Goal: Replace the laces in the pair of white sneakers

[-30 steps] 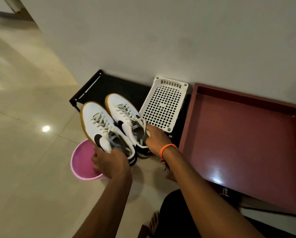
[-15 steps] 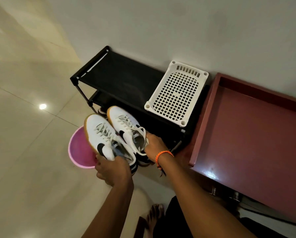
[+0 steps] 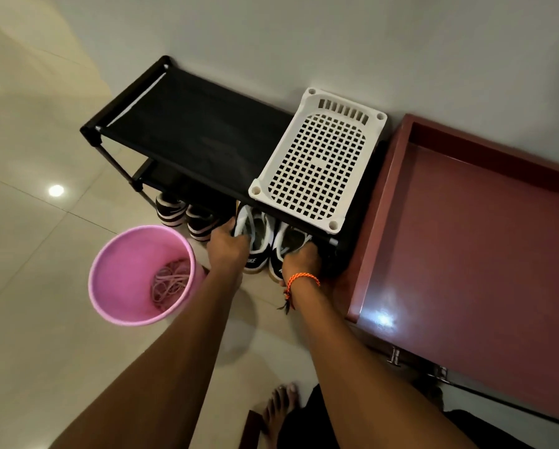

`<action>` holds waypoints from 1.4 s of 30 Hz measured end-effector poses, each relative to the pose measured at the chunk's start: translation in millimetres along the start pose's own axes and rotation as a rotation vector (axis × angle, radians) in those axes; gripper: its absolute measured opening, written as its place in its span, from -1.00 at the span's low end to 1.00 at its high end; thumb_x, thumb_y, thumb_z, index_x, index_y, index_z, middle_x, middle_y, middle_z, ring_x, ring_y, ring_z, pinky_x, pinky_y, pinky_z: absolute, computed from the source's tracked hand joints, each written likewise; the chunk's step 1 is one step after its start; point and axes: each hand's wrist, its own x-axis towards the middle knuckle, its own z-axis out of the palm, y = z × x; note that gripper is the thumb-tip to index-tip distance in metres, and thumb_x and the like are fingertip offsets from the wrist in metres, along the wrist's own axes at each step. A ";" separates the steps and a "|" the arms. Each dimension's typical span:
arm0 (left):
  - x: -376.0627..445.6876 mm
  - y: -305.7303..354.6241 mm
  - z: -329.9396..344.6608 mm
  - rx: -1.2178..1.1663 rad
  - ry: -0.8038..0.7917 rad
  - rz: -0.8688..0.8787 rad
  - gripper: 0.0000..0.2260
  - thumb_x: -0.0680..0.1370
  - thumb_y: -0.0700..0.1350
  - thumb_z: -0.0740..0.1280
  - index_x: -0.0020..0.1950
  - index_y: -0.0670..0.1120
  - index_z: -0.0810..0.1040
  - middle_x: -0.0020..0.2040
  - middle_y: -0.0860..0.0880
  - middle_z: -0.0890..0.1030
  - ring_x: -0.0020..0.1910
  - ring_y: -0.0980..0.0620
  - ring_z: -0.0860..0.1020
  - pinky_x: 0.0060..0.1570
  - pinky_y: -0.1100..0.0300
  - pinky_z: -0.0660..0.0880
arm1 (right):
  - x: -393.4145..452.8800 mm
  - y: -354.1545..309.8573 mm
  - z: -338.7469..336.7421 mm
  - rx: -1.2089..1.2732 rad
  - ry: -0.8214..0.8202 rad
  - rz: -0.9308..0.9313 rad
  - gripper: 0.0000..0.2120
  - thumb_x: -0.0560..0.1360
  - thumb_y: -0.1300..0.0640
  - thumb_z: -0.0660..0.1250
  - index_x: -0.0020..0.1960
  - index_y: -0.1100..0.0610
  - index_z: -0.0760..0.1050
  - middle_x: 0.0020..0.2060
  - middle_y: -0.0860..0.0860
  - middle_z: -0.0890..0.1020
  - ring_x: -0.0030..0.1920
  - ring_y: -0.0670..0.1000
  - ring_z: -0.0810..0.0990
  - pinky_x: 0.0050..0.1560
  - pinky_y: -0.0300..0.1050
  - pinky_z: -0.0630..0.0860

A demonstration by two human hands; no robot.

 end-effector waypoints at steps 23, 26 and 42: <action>61.4 -4.4 38.7 -0.066 0.043 0.029 -0.53 0.51 -0.32 0.23 0.39 -0.08 0.59 0.18 -0.07 0.67 0.22 -0.13 0.63 0.28 -0.09 0.59 | 31.7 -11.2 21.3 -0.152 -0.094 0.056 -0.63 0.70 0.17 0.18 0.38 0.34 0.55 0.39 0.32 0.54 0.41 0.31 0.48 0.32 0.01 0.40; 38.1 -7.6 36.3 0.156 0.196 0.196 -0.70 0.58 -0.20 0.26 0.30 -0.13 0.58 0.34 -0.17 0.52 0.30 -0.20 0.53 0.25 -0.11 0.53 | 13.3 -8.1 20.6 -0.302 0.031 -0.112 -0.65 0.72 0.03 0.18 0.28 0.24 0.60 0.24 0.32 0.60 0.28 0.33 0.57 0.18 0.06 0.50; 33.7 -46.9 14.4 0.549 0.100 0.565 -0.38 0.54 -0.35 0.39 0.57 -0.02 0.37 0.26 -0.17 0.64 0.12 -0.25 0.61 -0.11 -0.01 0.43 | 4.2 10.0 25.7 -0.457 0.130 -0.314 -0.71 0.64 0.30 0.30 0.28 0.06 0.63 0.08 0.17 0.66 0.14 0.25 0.67 0.05 0.01 0.57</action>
